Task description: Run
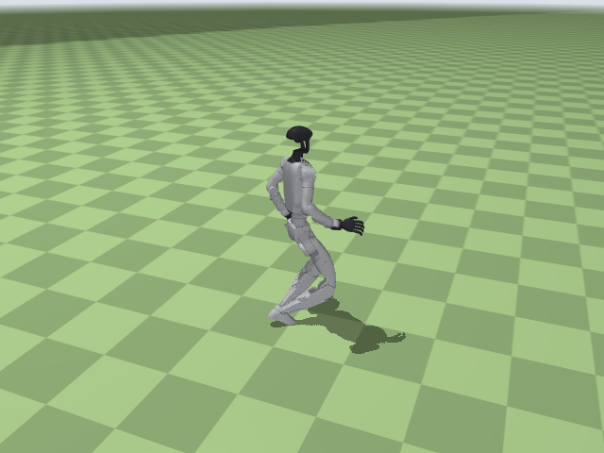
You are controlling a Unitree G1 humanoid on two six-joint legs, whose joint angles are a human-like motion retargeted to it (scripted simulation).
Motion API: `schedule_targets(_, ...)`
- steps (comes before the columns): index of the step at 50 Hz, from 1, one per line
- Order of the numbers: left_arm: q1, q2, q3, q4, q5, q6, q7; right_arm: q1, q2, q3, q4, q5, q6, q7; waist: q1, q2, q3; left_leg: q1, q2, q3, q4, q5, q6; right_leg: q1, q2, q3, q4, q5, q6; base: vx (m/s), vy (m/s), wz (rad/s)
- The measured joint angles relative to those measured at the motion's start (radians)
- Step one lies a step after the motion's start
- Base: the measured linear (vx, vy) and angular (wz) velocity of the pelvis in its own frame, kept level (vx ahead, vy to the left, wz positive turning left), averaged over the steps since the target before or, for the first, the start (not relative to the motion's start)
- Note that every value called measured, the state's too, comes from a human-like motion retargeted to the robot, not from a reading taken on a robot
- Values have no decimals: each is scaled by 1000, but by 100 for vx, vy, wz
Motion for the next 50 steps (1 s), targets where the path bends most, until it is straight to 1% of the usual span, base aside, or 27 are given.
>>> schedule_targets(2,-130,-1,-26,13,-2,-1,68,6,30,52,145,-10,31,-10,-68,-40,-52,-92,-48,-17,-6,0,0,-174,-58,35,192,40,-31,-2,-10,136)
schedule_targets(4,-277,4,-53,-17,-4,2,128,19,60,102,307,-11,57,5,-120,-57,-85,-136,-87,-39,-29,0,0,-325,-74,76,327,70,-57,7,-5,102)
schedule_targets(6,-401,5,-72,-104,-18,0,167,60,74,144,444,-4,72,40,-141,-42,-111,-125,-112,-62,-66,0,0,-430,-46,98,380,85,-72,19,5,22)
schedule_targets(8,-486,9,-83,-225,-35,-10,179,130,65,168,520,11,73,83,-136,7,-125,-48,-81,-67,-111,39,-24,-464,20,81,329,102,-67,28,8,-44)
schedule_targets(10,-535,14,-89,-340,-46,-38,176,209,54,168,538,29,68,118,-135,62,-140,30,-8,-76,-163,148,-107,-453,90,30,201,125,-54,27,-3,-30)
schedule_targets(12,-546,9,-100,-432,-46,-70,162,287,45,145,512,45,58,136,-145,83,-166,43,39,-80,-172,322,-193,-430,133,2,48,146,-31,16,-13,16)
schedule_targets(13,-547,10,-108,-466,-43,-84,154,320,42,130,490,53,52,138,-147,90,-177,36,66,-80,-147,397,-225,-419,160,-7,-24,152,-19,9,-14,25)
schedule_targets(15,-540,18,-128,-509,-43,-99,133,372,37,96,437,71,44,131,-140,112,-192,14,135,-80,-47,491,-259,-393,225,-24,-148,153,-2,3,-12,17)
schedule_targets(17,-520,26,-144,-508,-46,-93,103,383,31,69,381,81,42,102,-120,138,-196,-10,230,-79,117,526,-239,-366,297,-41,-214,128,-18,-2,-10,-3)
schedule_targets(20,-454,35,-158,-420,-34,-51,69,329,11,38,317,59,42,47,-84,148,-181,-53,367,-78,437,486,-144,-340,374,-42,-202,-8,-98,-2,-8,-23)
schedule_targets(22,-406,33,-150,-278,3,0,54,235,-15,30,290,18,55,7,-50,161,-150,-110,465,-109,659,425,-86,-331,435,-41,-183,-108,-167,-1,-10,-64)
schedule_targets(23,-398,18,-135,-166,39,25,48,157,-28,30,284,-12,67,-10,-24,186,-130,-163,529,-149,760,396,-75,-338,489,-49,-200,-121,-201,-3,-9,-111)
schedule_targets(25,-352,-11,-118,53,100,73,30,23,-57,27,255,-48,74,-41,30,215,-106,-262,609,-206,897,341,-48,-342,560,-48,-234,-125,-237,0,-2,-111)
schedule_targets(27,-268,-20,-115,205,157,95,-8,-55,-75,8,159,-42,75,-75,58,202,-102,-347,595,-221,916,310,-25,-302,568,-17,-268,-123,-219,15,11,-18)
schedule_targets(28,-215,-10,-117,246,184,94,-34,-73,-81,-5,94,-29,72,-87,63,182,-103,-377,568,-210,892,301,-14,-271,557,11,-287,-118,-194,23,18,45)
schedule_targets(30,-102,26,-114,270,217,80,-90,-79,-83,-26,-32,2,57,-93,74,128,-111,-399,492,-159,784,286,-5,-200,490,45,-334,-66,-127,27,22,54)
schedule_targets(33,45,55,-86,242,203,48,-158,-53,-71,-22,-145,43,22,-59,108,86,-135,-365,373,-84,516,259,-42,-149,369,22,-345,127,-18,25,26,-6)
schedule_targets(35,119,55,-65,218,181,33,-176,-30,-64,-6,-174,62,-5,-26,114,70,-149,-322,280,-54,317,259,-80,-145,309,19,-311,220,36,18,22,-22)
schedule_targets(37,155,38,-48,206,164,28,-163,-11,-61,10,-171,78,-33,-6,101,61,-160,-267,194,-42,152,261,-108,-149,243,13,-248,247,47,14,17,-15)
schedule_targets(39,152,26,-45,204,166,25,-132,8,-53,30,-148,80,-50,11,76,52,-162,-205,111,-43,44,235,-112,-156,175,15,-152,230,35,11,13,-4)
schedule_targets(40,139,22,-46,206,171,25,-111,16,-50,39,-130,77,-53,16,63,49,-160,-178,76,-48,15,204,-104,-162,145,17,-93,210,23,7,10,2)
schedule_targets(42,73,16,-50,213,178,29,-48,32,-38,61,-63,54,-36,13,30,40,-142,-145,19,-54,20,76,-52,-197,88,24,69,149,-7,3,7,29)
schedule_targets(43,13,11,-59,223,180,34,-2,28,-27,72,-6,36,-23,2,3,20,-126,-136,-26,-52,13,22,-17,-228,44,41,158,122,-17,-1,2,84)
schedule_targets(45,-132,9,-76,218,177,42,86,23,7,93,130,4,10,-13,-67,-38,-106,-138,-101,-61,-38,0,0,-319,-37,84,305,88,-40,-4,-8,122)
schedule_targets(47,-278,18,-92,132,165,37,158,34,35,119,277,-7,29,-7,-114,-67,-104,-123,-152,-85,-89,0,0,-402,-53,118,373,74,-54,5,-7,75)
schedule_targets(48,-336,23,-102,57,155,30,185,53,39,135,340,-8,34,5,-122,-61,-106,-101,-168,-102,-107,0,0,-422,-37,121,374,69,-58,15,2,6)
schedule_targets(50,-426,39,-119,-120,129,7,214,113,26,165,421,-8,36,37,-120,-15,-106,-16,-134,-110,-131,30,-15,-414,30,94,304,68,-53,22,5,-37)
